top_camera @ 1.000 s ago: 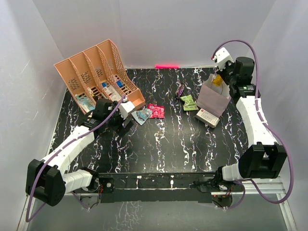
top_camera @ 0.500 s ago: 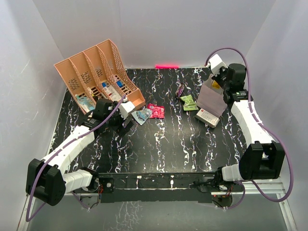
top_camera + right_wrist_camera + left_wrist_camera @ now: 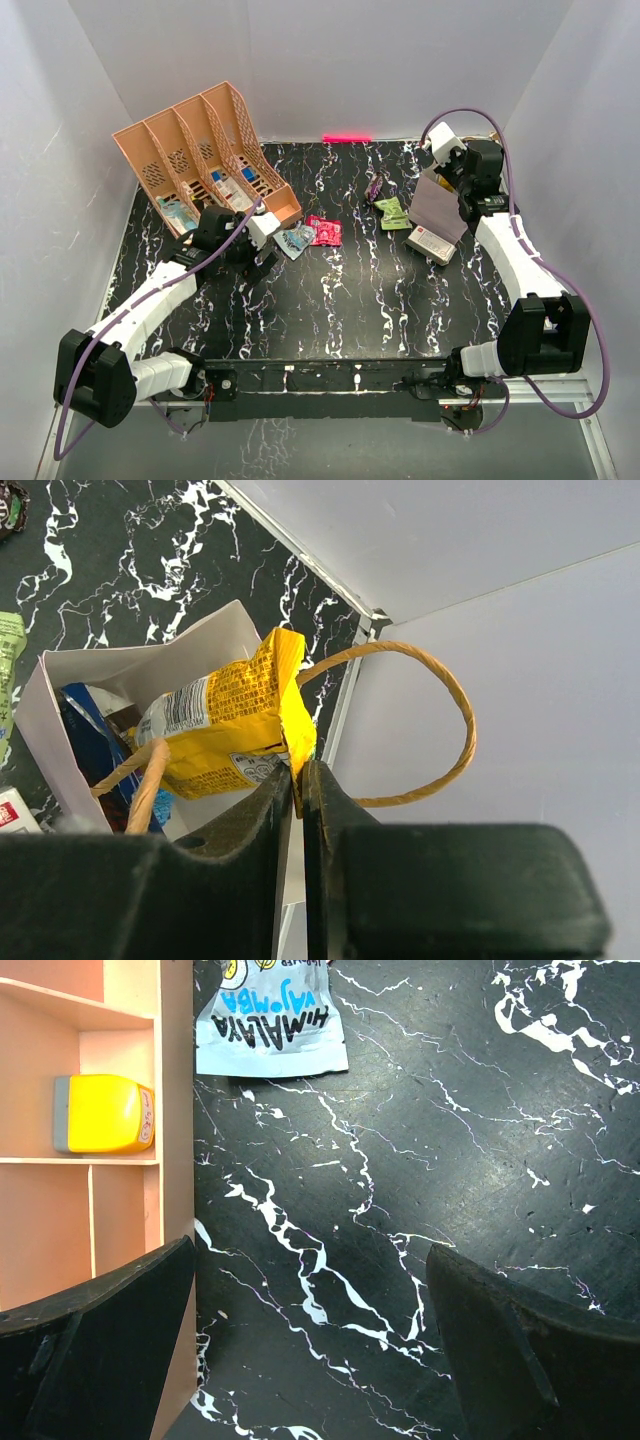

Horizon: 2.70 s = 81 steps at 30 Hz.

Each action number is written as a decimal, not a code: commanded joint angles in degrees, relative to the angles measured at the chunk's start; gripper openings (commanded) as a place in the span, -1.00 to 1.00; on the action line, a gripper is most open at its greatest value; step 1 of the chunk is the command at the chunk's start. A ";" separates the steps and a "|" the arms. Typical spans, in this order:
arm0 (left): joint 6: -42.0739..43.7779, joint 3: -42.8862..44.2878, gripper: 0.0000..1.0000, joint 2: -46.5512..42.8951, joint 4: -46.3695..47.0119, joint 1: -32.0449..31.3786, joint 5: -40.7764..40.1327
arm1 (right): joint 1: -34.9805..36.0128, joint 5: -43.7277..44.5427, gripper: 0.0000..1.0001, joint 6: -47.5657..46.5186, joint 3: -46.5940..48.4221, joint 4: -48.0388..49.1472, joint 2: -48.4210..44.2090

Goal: Place the snacks into the paper bag
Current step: Place the snack in the paper bag, then pick up the snack from the center of the board.

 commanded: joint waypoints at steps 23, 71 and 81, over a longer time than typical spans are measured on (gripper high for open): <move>0.19 0.55 0.97 -0.41 0.07 0.32 1.59 | 0.11 -1.11 -0.50 2.86 5.22 -2.06 -1.36; 1.00 6.23 0.94 9.65 -0.32 -2.88 0.27 | 11.51 -38.56 0.34 21.47 10.70 -23.32 -5.85; 3.53 13.11 0.93 22.03 4.48 -4.79 -2.87 | 11.48 -38.59 0.38 21.78 4.62 -22.74 -10.08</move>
